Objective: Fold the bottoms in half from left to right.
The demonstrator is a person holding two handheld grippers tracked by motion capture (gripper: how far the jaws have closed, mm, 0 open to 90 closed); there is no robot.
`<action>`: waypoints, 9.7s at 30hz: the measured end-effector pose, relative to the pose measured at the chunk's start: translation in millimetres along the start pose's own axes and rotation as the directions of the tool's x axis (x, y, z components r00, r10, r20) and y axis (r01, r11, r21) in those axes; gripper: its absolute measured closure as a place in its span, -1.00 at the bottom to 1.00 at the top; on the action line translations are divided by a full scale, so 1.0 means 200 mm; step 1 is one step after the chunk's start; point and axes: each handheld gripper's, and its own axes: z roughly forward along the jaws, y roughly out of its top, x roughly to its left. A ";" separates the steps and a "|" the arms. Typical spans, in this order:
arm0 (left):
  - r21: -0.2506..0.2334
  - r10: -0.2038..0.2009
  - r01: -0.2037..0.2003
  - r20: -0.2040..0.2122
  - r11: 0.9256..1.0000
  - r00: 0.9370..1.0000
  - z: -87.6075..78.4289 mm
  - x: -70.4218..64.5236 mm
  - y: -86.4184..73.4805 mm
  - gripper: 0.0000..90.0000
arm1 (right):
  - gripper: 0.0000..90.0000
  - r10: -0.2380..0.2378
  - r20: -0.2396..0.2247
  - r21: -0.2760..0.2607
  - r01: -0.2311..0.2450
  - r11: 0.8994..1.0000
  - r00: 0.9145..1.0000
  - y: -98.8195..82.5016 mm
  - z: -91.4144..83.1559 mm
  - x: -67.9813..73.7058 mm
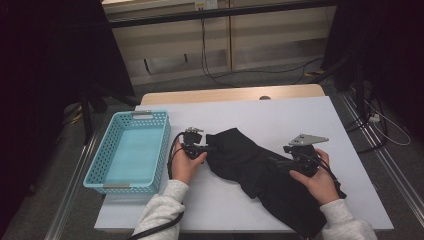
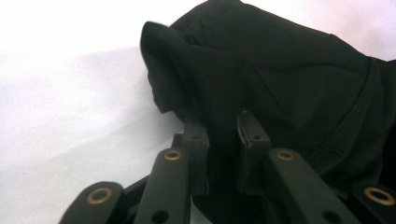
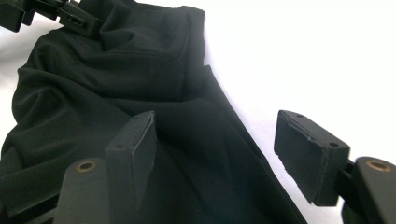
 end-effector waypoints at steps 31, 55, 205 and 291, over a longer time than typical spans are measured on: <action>-0.075 -0.059 0.049 -0.145 0.996 0.988 -0.16 0.17 0.01 0.78 | -0.12 0.099 0.064 0.069 -0.104 0.992 0.993 -0.18 -0.18 -0.21; -0.100 -0.040 0.024 -0.154 0.995 0.987 -0.16 0.16 0.01 0.81 | 0.99 0.099 0.014 0.168 -0.100 0.981 0.995 -0.19 -0.17 -0.31; 0.033 0.020 -0.013 -0.221 0.999 0.975 -0.05 0.27 0.14 0.33 | -0.40 0.046 -0.031 0.044 -0.045 0.998 0.998 -0.17 -0.17 -0.16; 0.058 0.063 -0.047 -0.309 0.997 0.949 -0.03 0.24 0.12 -0.72 | -0.37 -0.059 -0.207 0.105 0.082 0.991 0.977 -0.20 -0.05 0.01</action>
